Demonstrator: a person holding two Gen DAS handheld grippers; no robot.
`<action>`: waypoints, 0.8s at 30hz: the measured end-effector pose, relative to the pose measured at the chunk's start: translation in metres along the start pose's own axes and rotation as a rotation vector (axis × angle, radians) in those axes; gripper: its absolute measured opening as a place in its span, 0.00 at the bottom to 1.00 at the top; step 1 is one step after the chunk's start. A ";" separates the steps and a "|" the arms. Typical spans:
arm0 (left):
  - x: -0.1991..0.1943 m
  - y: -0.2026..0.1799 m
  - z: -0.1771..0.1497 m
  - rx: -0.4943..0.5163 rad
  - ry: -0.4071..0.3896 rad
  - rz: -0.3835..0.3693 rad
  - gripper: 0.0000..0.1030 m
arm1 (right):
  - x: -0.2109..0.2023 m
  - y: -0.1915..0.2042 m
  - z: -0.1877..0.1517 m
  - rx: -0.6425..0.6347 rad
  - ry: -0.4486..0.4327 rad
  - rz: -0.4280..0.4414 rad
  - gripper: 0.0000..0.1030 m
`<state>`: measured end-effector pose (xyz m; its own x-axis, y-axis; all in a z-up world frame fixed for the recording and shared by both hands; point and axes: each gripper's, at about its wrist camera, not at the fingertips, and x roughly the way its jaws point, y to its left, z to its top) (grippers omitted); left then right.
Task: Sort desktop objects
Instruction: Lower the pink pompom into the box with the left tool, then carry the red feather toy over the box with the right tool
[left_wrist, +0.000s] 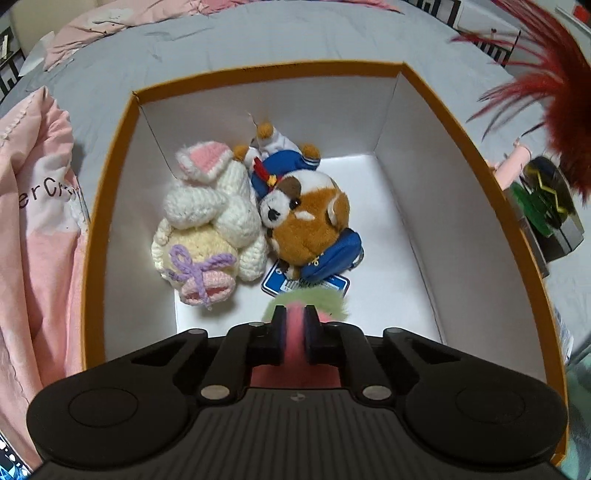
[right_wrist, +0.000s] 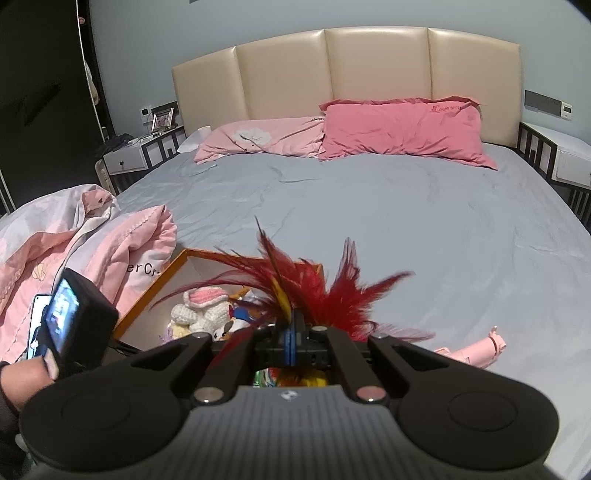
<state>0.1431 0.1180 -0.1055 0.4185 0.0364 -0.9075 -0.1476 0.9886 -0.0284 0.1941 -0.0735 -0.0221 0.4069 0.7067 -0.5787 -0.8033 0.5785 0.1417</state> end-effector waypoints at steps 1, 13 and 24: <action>-0.001 0.001 0.000 -0.005 -0.003 0.001 0.08 | 0.000 0.000 0.000 0.001 -0.001 0.001 0.00; -0.035 0.003 0.015 -0.058 -0.121 -0.105 0.03 | -0.003 -0.003 -0.002 0.020 -0.023 0.009 0.00; -0.066 -0.022 0.068 0.017 -0.268 -0.154 0.01 | -0.003 -0.003 0.011 0.033 -0.077 0.056 0.00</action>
<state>0.1794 0.1041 -0.0163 0.6565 -0.0787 -0.7502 -0.0505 0.9877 -0.1479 0.2002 -0.0728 -0.0122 0.3944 0.7669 -0.5062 -0.8117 0.5490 0.1994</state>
